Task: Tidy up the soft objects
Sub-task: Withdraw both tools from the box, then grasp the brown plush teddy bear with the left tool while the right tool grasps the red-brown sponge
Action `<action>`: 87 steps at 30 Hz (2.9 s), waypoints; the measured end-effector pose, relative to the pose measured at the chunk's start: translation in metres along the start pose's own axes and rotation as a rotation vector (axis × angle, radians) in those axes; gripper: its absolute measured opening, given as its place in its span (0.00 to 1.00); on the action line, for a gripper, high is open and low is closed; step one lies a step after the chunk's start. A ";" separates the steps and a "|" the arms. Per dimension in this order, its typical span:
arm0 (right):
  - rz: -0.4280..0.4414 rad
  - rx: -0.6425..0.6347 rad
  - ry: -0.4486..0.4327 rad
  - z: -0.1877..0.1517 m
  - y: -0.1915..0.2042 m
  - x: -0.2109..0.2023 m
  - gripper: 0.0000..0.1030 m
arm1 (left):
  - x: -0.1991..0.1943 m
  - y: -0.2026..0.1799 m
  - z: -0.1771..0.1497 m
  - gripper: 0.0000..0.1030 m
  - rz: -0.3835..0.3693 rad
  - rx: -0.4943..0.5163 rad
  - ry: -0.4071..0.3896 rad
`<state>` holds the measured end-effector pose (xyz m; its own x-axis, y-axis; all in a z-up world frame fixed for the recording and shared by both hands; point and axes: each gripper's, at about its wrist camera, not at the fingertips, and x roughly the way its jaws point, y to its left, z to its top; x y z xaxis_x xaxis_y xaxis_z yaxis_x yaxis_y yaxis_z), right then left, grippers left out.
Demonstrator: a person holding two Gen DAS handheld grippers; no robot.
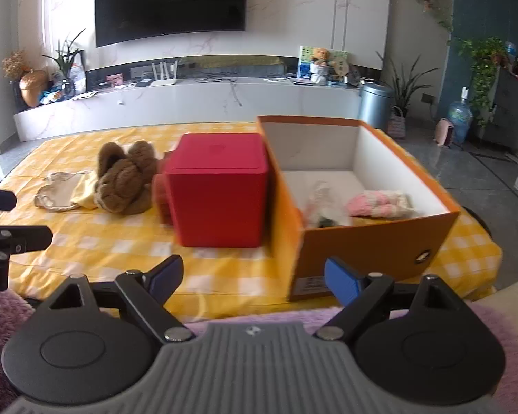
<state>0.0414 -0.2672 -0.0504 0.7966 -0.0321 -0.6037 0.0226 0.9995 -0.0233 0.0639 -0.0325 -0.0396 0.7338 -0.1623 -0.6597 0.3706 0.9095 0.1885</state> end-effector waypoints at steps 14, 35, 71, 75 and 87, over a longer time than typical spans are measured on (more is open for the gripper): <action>0.115 -0.138 0.043 0.008 0.072 0.034 0.85 | 0.006 0.057 -0.031 0.68 -0.010 -0.134 0.047; 0.165 -0.322 0.026 0.061 0.145 0.130 0.59 | 0.062 0.120 0.010 0.65 -0.075 -0.120 -0.013; -0.072 -0.605 -0.125 0.042 0.151 0.146 0.04 | 0.164 0.108 0.017 0.27 -0.102 -0.193 0.041; -0.053 -0.595 -0.118 0.041 0.148 0.134 0.04 | 0.145 0.107 0.018 0.21 -0.096 -0.206 0.036; 0.069 -0.517 -0.090 0.022 0.137 0.079 0.04 | 0.063 0.107 -0.008 0.19 -0.052 -0.355 0.187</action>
<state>0.1205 -0.1328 -0.0835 0.8348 0.0572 -0.5476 -0.3149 0.8654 -0.3897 0.1454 0.0581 -0.0671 0.5908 -0.1687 -0.7890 0.1608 0.9829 -0.0897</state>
